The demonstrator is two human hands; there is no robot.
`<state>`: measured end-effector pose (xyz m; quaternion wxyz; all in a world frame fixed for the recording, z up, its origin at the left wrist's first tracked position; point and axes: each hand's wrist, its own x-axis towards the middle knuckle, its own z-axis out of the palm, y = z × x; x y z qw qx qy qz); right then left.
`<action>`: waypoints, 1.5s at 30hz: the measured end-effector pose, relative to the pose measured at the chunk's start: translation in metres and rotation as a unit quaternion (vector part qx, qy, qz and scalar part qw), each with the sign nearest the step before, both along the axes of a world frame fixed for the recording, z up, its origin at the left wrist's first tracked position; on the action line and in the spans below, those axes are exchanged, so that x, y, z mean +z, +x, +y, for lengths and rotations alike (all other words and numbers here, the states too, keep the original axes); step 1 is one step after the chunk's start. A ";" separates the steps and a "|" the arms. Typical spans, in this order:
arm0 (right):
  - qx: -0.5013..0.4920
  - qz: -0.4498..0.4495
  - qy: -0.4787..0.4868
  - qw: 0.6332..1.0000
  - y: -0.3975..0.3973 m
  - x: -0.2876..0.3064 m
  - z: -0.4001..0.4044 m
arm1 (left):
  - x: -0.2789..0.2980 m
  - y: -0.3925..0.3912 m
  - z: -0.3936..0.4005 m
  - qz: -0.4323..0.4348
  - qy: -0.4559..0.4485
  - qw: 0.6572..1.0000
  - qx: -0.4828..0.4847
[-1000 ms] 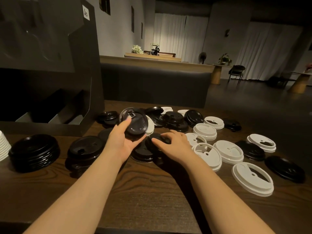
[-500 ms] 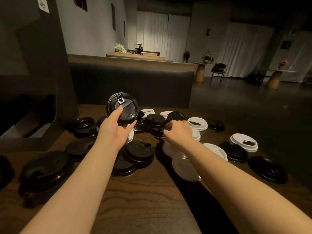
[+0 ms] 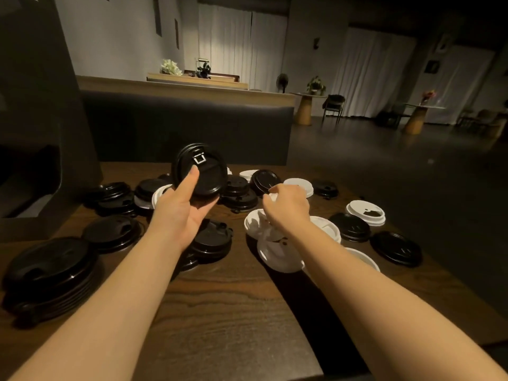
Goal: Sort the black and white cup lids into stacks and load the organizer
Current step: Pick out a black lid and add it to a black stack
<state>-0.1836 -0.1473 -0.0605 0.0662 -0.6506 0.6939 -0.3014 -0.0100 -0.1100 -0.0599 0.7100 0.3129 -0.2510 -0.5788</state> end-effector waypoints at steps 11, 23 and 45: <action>-0.206 0.023 0.200 0.958 -0.103 -0.010 0.024 | -0.005 -0.029 0.017 -0.034 0.000 0.995 -0.092; -0.231 0.045 0.135 0.963 -0.105 -0.019 0.035 | -0.013 -0.037 0.027 -0.081 0.011 0.989 -0.125; -0.187 -0.054 0.219 0.956 -0.141 -0.017 -0.011 | -0.004 -0.019 0.006 -0.005 0.056 0.997 -0.052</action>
